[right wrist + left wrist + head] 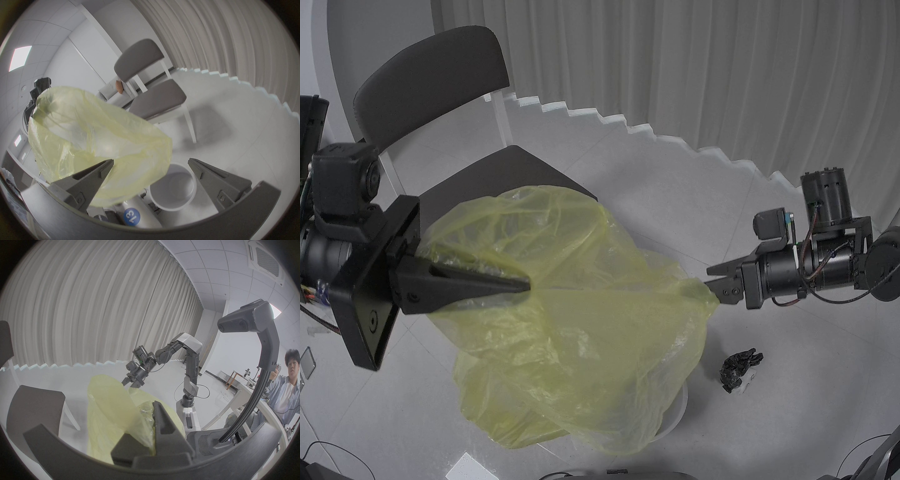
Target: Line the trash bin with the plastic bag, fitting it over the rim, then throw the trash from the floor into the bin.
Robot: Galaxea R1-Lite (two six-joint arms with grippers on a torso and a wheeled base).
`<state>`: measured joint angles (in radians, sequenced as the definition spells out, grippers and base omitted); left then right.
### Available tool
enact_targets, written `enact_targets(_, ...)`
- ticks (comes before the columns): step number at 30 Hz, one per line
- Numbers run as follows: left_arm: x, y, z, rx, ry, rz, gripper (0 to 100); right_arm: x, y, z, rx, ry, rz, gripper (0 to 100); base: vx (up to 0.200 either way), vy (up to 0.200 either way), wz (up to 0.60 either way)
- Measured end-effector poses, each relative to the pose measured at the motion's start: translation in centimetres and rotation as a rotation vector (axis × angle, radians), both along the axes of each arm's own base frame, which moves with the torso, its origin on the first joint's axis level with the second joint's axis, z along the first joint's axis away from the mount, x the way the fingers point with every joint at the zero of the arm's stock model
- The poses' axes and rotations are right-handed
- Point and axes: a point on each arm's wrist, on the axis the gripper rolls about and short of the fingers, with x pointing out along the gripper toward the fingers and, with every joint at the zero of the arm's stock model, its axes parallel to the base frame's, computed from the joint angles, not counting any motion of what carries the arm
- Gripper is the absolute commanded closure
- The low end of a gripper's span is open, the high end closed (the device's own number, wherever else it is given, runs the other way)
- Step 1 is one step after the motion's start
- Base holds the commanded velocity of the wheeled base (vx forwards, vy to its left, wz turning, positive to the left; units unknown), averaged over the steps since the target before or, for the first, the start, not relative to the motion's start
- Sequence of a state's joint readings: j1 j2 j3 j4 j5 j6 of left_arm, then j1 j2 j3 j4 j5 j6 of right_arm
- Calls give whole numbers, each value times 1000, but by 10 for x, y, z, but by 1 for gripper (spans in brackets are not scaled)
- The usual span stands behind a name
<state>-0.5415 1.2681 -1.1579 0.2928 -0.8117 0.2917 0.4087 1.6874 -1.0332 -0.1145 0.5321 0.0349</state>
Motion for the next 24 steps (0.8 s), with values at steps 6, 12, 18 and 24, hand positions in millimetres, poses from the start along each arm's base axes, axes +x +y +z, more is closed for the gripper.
enact_targets(6, 2, 0, 5, -16, -26, 5, 100, -15, 4, -21, -67, 64, 55, 0, 0, 0, 0)
enact_targets(12, 0, 1, 7, -24, -40, 6, 100, -19, 6, -19, -67, 58, 70, 0, 0, 0, 0)
enact_targets(18, -3, 3, 7, -25, -42, 5, 100, -8, 6, -2, -34, 9, 48, 0, 0, 0, 0)
enact_targets(24, -5, 3, 7, -27, -45, 3, 100, 3, 18, -13, -45, 37, 64, 0, 0, 0, 0)
